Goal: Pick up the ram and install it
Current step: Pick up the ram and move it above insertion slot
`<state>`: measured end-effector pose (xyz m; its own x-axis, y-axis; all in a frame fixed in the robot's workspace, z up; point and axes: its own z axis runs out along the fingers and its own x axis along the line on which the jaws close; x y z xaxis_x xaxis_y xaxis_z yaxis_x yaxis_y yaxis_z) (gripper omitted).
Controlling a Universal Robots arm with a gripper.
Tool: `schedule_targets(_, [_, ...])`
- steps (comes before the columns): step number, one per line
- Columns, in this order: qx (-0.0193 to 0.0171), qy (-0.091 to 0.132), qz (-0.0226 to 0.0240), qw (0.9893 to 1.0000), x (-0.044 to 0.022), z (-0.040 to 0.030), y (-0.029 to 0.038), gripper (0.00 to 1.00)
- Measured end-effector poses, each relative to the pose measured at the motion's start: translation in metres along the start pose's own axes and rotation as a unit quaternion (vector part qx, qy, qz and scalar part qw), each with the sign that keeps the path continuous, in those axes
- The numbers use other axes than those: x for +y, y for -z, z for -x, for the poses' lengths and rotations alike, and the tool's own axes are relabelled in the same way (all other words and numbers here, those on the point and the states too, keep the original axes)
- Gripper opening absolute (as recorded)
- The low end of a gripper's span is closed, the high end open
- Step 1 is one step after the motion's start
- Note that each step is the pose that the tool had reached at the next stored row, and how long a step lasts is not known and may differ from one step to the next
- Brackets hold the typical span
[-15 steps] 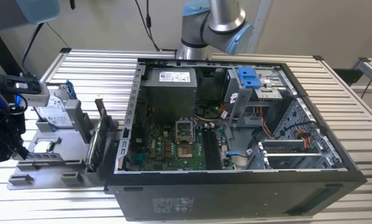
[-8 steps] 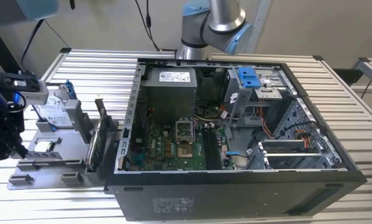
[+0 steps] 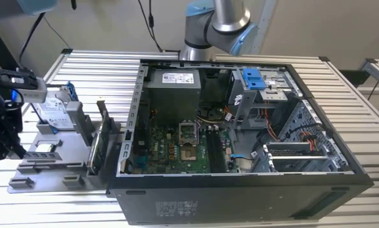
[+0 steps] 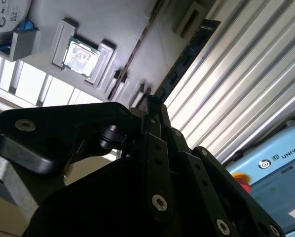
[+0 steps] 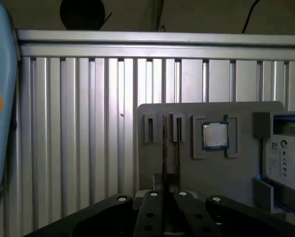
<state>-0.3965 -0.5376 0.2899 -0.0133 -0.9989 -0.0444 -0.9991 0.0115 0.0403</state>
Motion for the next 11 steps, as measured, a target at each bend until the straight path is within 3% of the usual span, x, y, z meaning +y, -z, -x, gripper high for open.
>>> schedule_targets(11, [0.0, 0.0, 0.0, 1.0, 0.0005, 0.0005, 0.0111, 0.14])
